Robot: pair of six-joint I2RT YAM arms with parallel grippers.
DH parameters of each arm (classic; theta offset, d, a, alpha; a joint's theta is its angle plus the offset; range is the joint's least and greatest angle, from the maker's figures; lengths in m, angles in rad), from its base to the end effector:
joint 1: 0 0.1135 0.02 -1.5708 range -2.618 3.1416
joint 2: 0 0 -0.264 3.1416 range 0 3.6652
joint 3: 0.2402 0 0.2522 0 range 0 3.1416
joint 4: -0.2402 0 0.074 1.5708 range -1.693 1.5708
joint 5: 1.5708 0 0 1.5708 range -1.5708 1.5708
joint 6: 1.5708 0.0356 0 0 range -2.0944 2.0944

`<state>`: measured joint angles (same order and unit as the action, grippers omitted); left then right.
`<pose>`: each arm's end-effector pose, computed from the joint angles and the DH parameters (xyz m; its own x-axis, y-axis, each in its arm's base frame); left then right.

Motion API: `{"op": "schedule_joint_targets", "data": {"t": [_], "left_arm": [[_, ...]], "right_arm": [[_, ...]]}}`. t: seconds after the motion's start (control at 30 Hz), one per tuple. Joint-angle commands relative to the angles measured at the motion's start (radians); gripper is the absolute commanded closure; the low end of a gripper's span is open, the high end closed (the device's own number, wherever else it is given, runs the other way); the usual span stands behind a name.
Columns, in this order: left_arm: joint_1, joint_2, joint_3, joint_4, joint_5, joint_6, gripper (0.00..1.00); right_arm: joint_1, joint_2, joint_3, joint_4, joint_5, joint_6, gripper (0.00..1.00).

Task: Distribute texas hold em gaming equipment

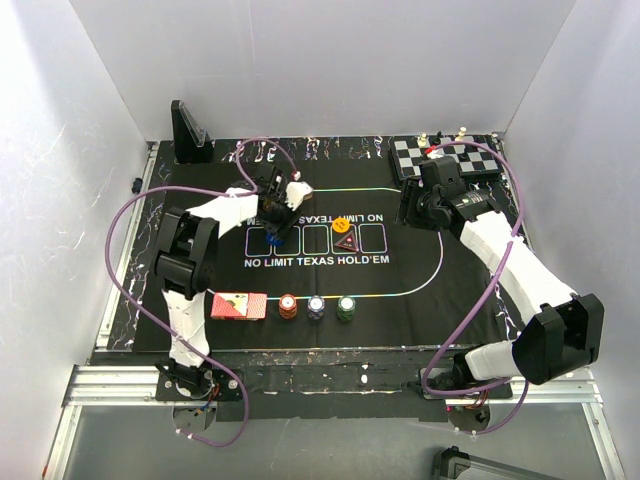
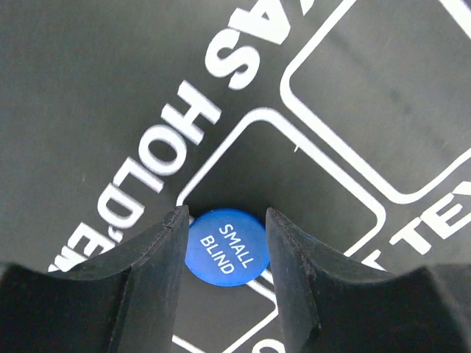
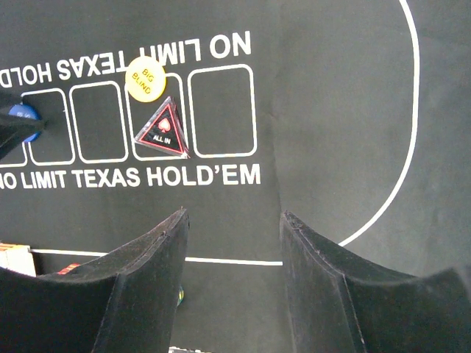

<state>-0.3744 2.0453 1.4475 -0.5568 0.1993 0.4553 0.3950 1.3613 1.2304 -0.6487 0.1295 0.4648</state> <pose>0.3892 -0.1605 0.1605 -0.5742 0.6887 -0.4427 0.7632 0.6460 0.0151 0.2727 0.1087 0.3224 -0.7131 0.1843 -0.6764 0.0255 0.9710 0.2376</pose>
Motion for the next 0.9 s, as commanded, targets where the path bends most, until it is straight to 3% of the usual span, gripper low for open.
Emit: {"op": "schedule_joint_targets", "data": {"t": [0.0, 0.33, 0.73, 0.8, 0.87], "left_arm": [[0.055, -0.098, -0.105, -0.008, -0.06, 0.083, 0.55], [0.164, -0.191, -0.255, 0.006, -0.078, 0.16, 0.55], [0.365, -0.286, -0.357, -0.003, -0.066, 0.209, 0.55], [0.373, -0.304, -0.351, -0.015, -0.048, 0.198, 0.47], [0.373, -0.319, -0.325, -0.035, -0.022, 0.168, 0.29]], "right_arm": [[0.01, -0.005, 0.034, 0.021, 0.012, 0.006, 0.41], [0.042, 0.096, 0.076, 0.038, -0.007, -0.002, 0.41], [0.122, 0.39, 0.276, 0.053, -0.008, -0.031, 0.43], [0.131, 0.433, 0.317, 0.052, -0.014, -0.031, 0.43], [0.146, 0.484, 0.359, 0.044, -0.018, -0.035, 0.39]]}}
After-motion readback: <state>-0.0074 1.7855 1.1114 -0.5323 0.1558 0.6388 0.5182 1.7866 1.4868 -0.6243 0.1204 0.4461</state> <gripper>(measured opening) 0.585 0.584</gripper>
